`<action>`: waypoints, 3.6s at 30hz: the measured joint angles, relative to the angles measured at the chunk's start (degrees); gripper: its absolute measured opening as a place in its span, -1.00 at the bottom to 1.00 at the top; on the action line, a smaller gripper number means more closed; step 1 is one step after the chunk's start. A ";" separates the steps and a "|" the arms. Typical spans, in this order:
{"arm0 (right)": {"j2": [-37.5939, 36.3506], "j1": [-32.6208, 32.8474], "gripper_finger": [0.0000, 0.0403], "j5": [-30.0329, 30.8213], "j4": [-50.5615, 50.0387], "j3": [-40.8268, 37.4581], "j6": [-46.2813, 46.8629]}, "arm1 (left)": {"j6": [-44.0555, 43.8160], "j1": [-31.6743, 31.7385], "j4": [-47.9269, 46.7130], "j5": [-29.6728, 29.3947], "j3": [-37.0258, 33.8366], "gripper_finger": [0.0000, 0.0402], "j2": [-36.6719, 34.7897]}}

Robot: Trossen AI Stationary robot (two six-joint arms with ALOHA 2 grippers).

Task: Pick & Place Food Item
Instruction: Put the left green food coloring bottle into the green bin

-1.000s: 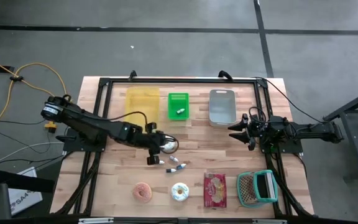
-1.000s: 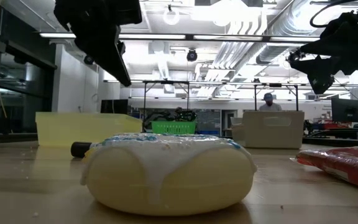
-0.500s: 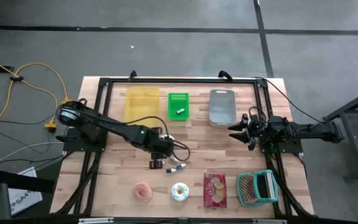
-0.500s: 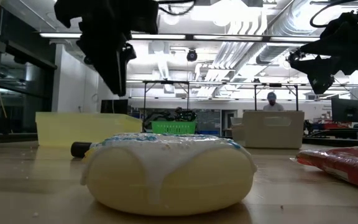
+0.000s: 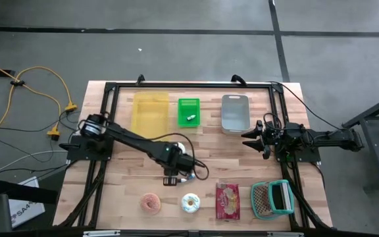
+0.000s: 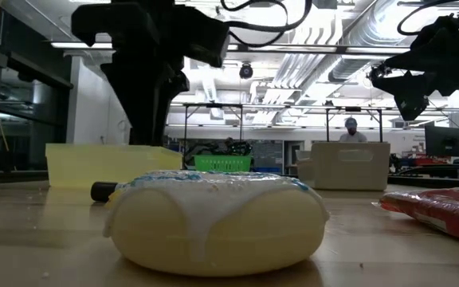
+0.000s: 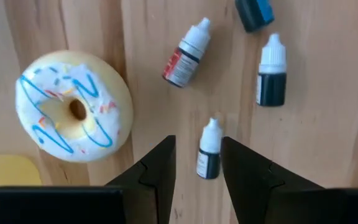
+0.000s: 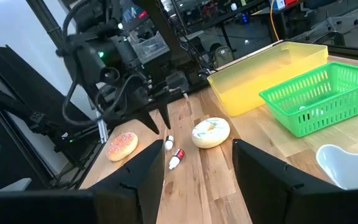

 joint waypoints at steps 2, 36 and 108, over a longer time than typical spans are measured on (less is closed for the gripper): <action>0.00 0.01 -0.13 0.00 0.02 0.00 0.01 | -0.02 -0.33 -0.36 0.00 1.26 -0.41 1.08; 0.00 0.00 -0.13 0.00 0.01 0.01 0.00 | -4.26 -1.24 -1.37 3.26 1.74 -0.41 7.57; 0.00 0.00 -0.13 0.00 0.00 0.00 0.00 | -5.15 0.58 2.29 -9.38 2.77 -0.68 -3.54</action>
